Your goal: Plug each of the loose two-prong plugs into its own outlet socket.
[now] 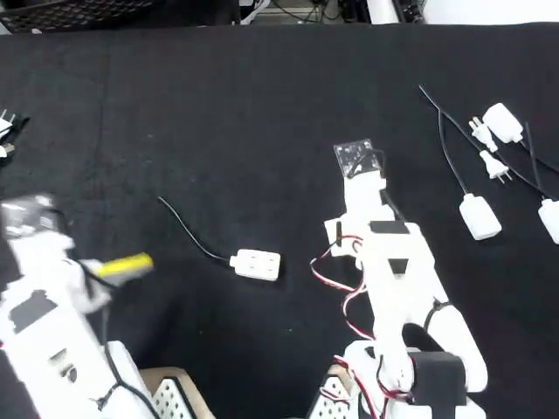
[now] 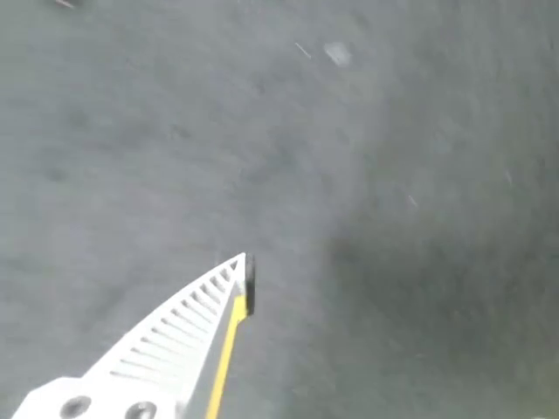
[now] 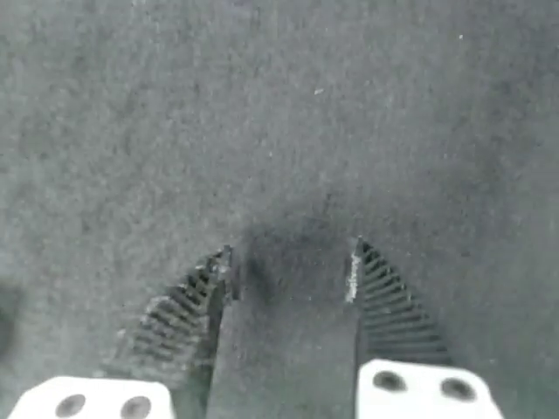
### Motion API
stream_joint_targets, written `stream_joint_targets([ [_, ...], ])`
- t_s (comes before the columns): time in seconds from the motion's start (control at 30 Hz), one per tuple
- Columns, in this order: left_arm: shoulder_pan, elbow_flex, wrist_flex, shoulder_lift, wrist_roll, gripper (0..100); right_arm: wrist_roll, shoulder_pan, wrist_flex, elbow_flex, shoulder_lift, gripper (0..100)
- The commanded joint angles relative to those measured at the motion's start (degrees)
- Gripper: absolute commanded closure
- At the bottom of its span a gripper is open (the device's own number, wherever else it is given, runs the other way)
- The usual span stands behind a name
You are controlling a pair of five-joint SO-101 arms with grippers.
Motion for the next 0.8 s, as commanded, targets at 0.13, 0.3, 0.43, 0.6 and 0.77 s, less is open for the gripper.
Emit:
stream_joint_targets([
  [0.13,-4.26,-16.13,0.79,0.26,-0.7,38,0.09,0.53,-0.79,-0.04,-1.54,79.7],
  [0.3,-7.78,-24.75,-4.4,11.69,-0.7,38,0.09,0.53,-0.79,0.04,-1.54,79.7],
  [0.43,-11.56,-40.31,-1.76,30.95,-0.53,38,0.09,0.53,-0.79,0.04,-1.54,79.7],
  [0.6,-13.14,-66.24,7.03,53.89,-0.62,38,0.09,0.53,-0.79,0.04,-1.54,79.6],
  [0.77,-11.91,-90.68,13.71,72.09,-0.7,38,0.09,0.53,-0.79,0.04,-1.54,79.6],
])
